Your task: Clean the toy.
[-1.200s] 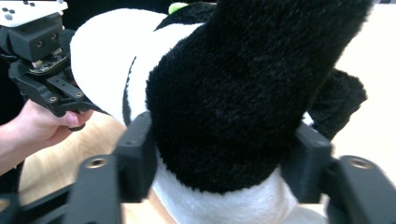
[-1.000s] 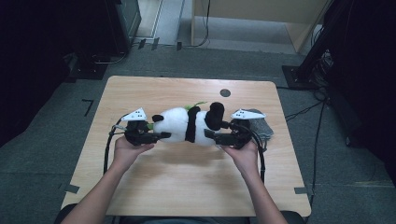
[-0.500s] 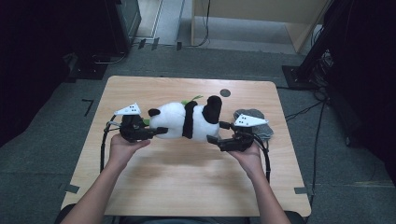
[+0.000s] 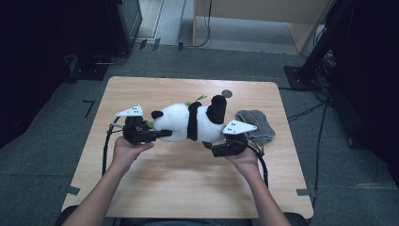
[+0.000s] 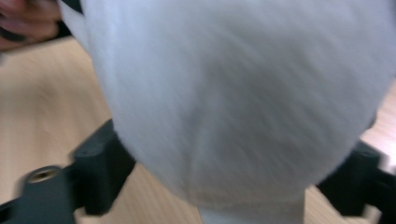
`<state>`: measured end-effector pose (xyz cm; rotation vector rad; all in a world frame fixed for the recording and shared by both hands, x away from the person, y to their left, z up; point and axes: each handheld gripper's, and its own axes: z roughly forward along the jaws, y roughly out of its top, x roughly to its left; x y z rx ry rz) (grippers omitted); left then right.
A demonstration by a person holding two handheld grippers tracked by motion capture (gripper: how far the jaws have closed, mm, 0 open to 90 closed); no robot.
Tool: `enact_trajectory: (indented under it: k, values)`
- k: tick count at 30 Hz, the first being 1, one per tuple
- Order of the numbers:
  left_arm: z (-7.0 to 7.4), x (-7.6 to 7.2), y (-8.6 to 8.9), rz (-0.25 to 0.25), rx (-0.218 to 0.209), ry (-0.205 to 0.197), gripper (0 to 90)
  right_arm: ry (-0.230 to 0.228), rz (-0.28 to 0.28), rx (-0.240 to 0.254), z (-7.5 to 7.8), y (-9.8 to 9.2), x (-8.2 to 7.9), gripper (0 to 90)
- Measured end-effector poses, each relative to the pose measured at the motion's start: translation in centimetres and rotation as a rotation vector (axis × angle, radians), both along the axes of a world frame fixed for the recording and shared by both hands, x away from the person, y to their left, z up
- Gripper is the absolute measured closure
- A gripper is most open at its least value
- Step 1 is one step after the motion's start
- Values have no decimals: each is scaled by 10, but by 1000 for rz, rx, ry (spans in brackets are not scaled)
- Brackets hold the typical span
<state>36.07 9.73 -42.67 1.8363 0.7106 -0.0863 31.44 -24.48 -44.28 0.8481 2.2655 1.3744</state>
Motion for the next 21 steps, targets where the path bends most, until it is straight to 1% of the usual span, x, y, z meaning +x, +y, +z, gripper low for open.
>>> enact_trajectory:
  k: [1, 2, 3, 6, 8, 10, 11, 13, 15, 17, 19, 21]
  values:
    - [0, 0, 0, 6, -2, -1, 489, 1, -9, 3, 1, 0, -1, 296]
    - [-1, 0, 0, 6, 0, -3, 462, 15, -12, 15, 2, -1, 0, 331]
    - [-2, 1, 0, 4, 2, -2, 427, 31, -15, 27, 3, -2, 0, 365]
    - [-6, 2, -2, 0, 11, -31, 304, 92, -45, 65, 6, -4, 3, 434]
    - [-8, 3, -2, -2, 11, -65, 246, 109, -62, 76, 7, -5, 4, 453]
    - [-10, 4, -1, -8, 24, -108, 192, 116, -71, 91, 8, -6, 4, 465]
    - [-10, 4, 0, -13, 30, -117, 190, 125, -69, 98, 9, -7, 6, 468]
    - [-11, 4, 1, -23, 28, -116, 185, 148, -64, 112, 10, -9, 8, 472]
    - [-12, 3, 2, -30, 32, -122, 185, 158, -60, 116, 12, -10, 8, 474]
    - [-12, 2, 3, -37, 56, -131, 185, 159, -60, 111, 14, -11, 8, 477]
    - [-13, 1, 3, -56, 77, -151, 186, 157, -64, 98, 16, -11, 7, 480]
    - [-13, -2, 4, -67, 99, -173, 187, 163, -65, 101, 17, -13, 6, 484]
